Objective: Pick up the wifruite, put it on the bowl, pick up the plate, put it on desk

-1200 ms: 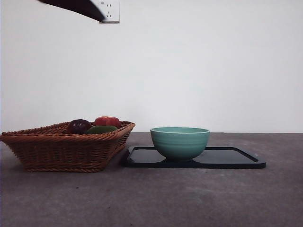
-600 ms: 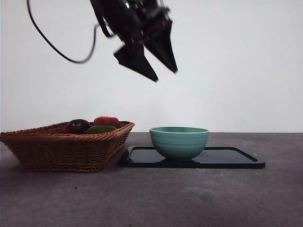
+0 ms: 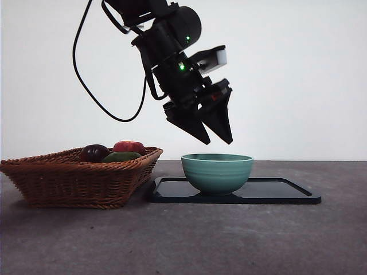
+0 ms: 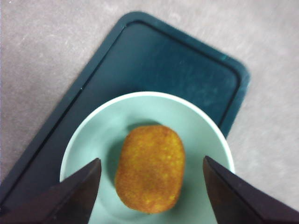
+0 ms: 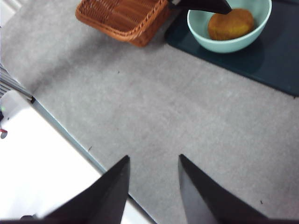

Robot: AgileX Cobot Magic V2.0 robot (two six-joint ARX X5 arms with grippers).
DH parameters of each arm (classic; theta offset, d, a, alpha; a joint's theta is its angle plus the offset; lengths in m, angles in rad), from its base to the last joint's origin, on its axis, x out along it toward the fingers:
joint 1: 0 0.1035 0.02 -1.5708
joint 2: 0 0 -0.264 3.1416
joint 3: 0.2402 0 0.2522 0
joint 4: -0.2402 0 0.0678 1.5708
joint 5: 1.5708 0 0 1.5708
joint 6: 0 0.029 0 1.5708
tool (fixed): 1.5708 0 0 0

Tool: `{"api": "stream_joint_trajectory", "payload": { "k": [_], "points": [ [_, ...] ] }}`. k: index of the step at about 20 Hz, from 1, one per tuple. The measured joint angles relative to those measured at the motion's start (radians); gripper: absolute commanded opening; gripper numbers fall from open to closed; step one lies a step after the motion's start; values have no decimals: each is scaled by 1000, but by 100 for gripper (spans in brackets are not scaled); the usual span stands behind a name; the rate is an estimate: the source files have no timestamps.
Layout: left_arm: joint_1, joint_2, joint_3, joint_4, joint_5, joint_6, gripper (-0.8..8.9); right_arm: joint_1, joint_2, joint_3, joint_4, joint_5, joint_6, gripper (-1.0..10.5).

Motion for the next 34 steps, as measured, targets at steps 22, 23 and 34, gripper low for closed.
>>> {"api": "stream_joint_trajectory", "payload": {
  "k": [22,23,34],
  "points": [
    [-26,103,1,23,-20,46,340,0,0,0,-7,0,0,166],
    [-26,103,1,23,-27,46,338,0,0,0,-7,0,0,166],
    [-26,103,16,10,-53,33,208,0,0,0,-7,1,0,166]
  ]
}}
